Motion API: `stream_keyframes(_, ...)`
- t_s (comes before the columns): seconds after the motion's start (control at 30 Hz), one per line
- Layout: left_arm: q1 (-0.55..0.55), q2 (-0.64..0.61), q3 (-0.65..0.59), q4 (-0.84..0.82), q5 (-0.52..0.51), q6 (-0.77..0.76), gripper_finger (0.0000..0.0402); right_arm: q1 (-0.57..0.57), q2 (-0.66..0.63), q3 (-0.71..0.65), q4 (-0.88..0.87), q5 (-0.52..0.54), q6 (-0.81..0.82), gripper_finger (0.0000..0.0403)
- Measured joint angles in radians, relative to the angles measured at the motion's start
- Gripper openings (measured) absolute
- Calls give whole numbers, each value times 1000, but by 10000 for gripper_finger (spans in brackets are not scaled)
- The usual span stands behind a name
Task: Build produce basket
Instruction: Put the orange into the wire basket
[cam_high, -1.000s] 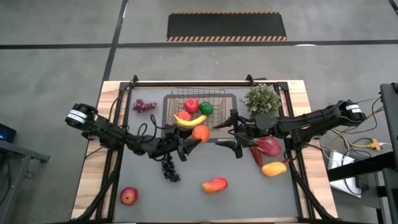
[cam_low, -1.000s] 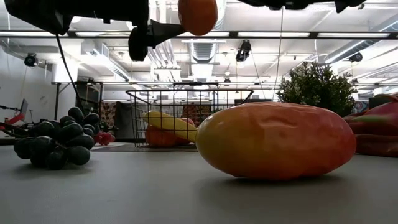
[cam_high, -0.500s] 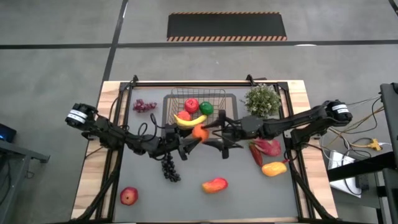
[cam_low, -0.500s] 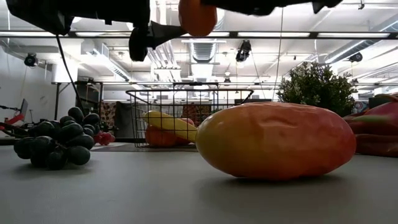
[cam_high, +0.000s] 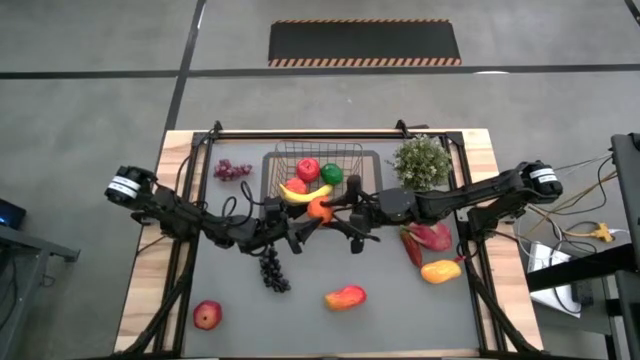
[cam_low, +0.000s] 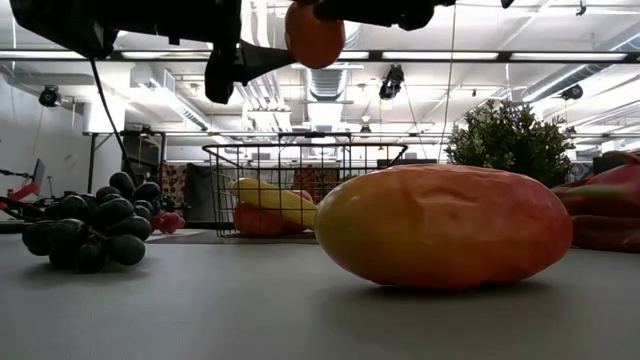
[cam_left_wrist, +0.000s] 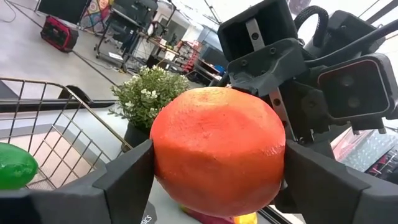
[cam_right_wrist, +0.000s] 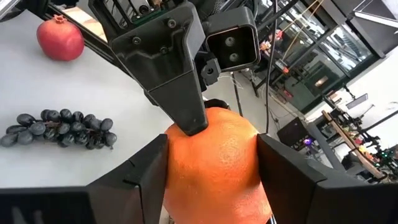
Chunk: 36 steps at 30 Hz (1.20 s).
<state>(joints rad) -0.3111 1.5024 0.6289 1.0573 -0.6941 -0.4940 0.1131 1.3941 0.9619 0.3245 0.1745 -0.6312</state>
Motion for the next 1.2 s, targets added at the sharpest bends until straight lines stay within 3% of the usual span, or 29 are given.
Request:
stream_keyframes(0.77,16,2,1,-46,10,-4,307,-2,-25,-2,-69,8,26,196)
stream_keyframes(1.2,44,3,1,-123,26,-125,307,-5,-24,-4,-114,10,74,196)
